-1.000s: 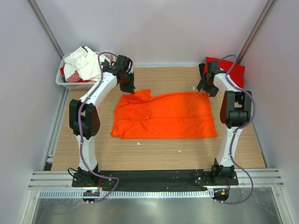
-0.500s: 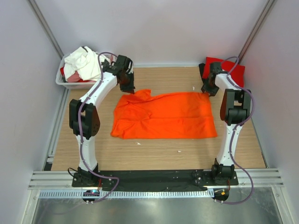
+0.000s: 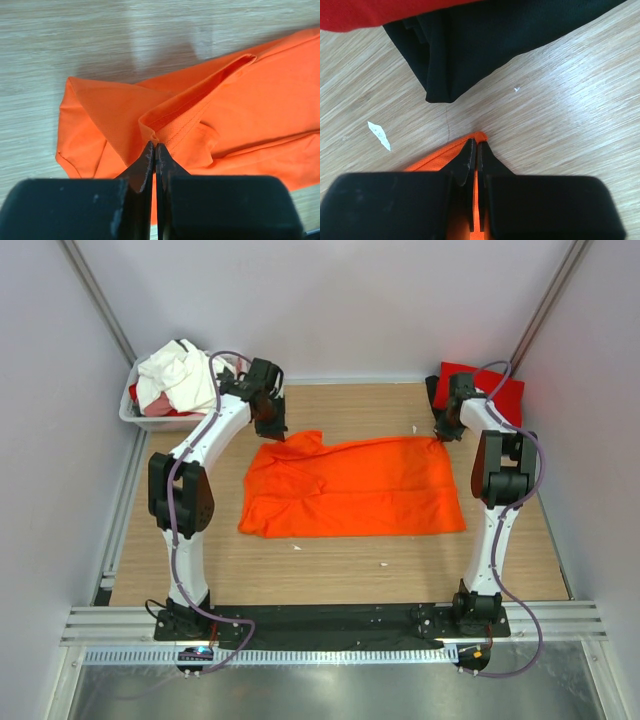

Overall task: Fold and stack the t-shirts
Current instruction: Fold the tshirt

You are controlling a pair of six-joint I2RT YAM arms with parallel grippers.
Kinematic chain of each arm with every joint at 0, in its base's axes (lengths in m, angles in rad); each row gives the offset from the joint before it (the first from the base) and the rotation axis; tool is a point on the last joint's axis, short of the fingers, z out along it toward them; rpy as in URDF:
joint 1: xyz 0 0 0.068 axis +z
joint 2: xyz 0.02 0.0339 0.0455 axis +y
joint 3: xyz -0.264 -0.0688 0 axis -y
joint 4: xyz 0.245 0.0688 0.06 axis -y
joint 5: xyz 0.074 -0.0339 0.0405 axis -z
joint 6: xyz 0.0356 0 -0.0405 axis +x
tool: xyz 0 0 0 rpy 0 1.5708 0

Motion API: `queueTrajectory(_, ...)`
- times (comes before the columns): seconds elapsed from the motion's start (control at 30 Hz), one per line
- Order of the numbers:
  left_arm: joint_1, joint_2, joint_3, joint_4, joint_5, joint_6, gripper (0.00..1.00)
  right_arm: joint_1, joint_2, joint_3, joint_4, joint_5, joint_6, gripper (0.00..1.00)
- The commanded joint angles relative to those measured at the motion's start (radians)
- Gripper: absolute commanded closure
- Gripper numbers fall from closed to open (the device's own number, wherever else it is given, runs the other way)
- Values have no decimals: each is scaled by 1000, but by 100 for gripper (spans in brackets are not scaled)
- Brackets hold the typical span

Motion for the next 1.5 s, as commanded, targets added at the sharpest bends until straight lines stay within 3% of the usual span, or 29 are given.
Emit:
queueTrajectory(0.0, 4, -38, 37, -13, -46, 30, 100, 6, -39, 38, -11, -10, -26, 99)
queueTrajectory(0.53, 1, -150, 24, -71, -60, 24, 100, 6, -310, -172, 46, -70, -84, 99)
queueTrajectory(1.27, -14, -392, -302, -6, -103, 13, 100, 3, -530, -440, 135, -35, -107, 99)
queueTrajectory(1.47, -12, -375, -301, 43, -158, 24, 100, 1, -561, -473, 207, -50, -98, 99)
